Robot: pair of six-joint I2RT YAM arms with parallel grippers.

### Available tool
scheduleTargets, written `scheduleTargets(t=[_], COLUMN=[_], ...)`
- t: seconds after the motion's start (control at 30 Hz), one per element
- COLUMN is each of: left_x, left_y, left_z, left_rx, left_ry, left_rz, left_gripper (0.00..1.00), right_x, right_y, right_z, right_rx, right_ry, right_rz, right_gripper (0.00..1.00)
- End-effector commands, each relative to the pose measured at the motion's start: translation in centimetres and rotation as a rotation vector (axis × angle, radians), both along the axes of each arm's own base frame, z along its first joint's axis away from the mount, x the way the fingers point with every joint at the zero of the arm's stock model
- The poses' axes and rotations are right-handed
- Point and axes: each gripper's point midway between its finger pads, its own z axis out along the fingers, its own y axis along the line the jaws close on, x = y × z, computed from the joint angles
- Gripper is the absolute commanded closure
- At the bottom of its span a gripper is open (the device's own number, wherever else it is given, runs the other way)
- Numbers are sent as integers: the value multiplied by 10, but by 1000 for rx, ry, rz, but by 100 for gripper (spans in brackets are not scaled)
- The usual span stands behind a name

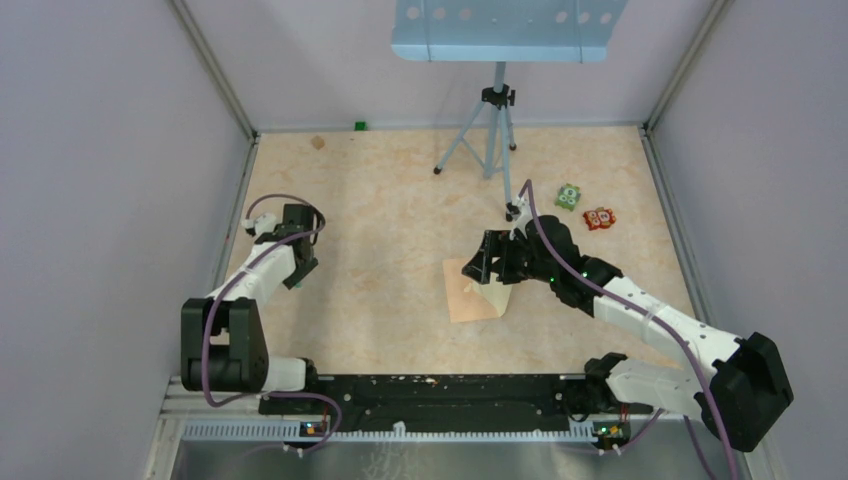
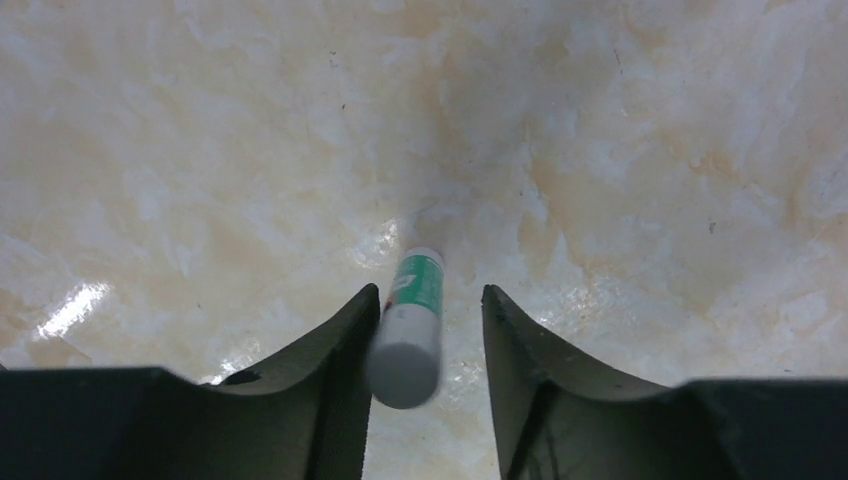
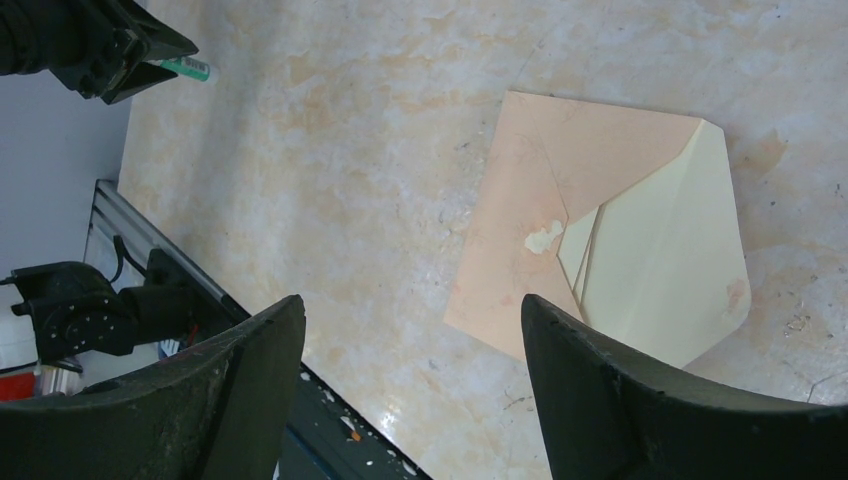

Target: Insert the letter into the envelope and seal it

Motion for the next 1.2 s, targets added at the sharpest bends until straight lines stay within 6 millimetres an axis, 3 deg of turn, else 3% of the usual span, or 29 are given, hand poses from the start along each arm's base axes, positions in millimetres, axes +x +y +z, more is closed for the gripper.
scheduleTargets(t=[0.0,0.13,0.17,0.3,0.47,0.6,0.77,0.87,1.17], left_x=[6,16,19,32,48,50,30,15,-29], left_y=[2,-2,-6,-38,-118,-175,-241,-268,-313], left_z=[-3,5,9,27,68,110,150,167,195], left_rx=[-8,-27,-42,-183,-530,-677,-900,-976,-1119], left_ry=[-33,-65,-78,-141,-297,-366,-396,-405,-412], left_rz=[30,-11,-33,-170,-440,-673,-966,-1101,-1387], left_gripper=[60,97,100,100,100,100,100,100,100], right_x=[6,6,5,7,9,7,-6,-14,-22], right_y=[2,1,1,2,13,29,49,59,53], right_z=[4,1,1,6,22,38,53,63,88], right_rx=[16,7,6,0,34,65,86,96,64], right_ry=[-32,-30,-32,-58,-121,-194,-266,-340,-473], right_rz=[-4,2,6,23,86,158,270,326,329], right_gripper=[22,22,22,22,22,22,23,24,26])
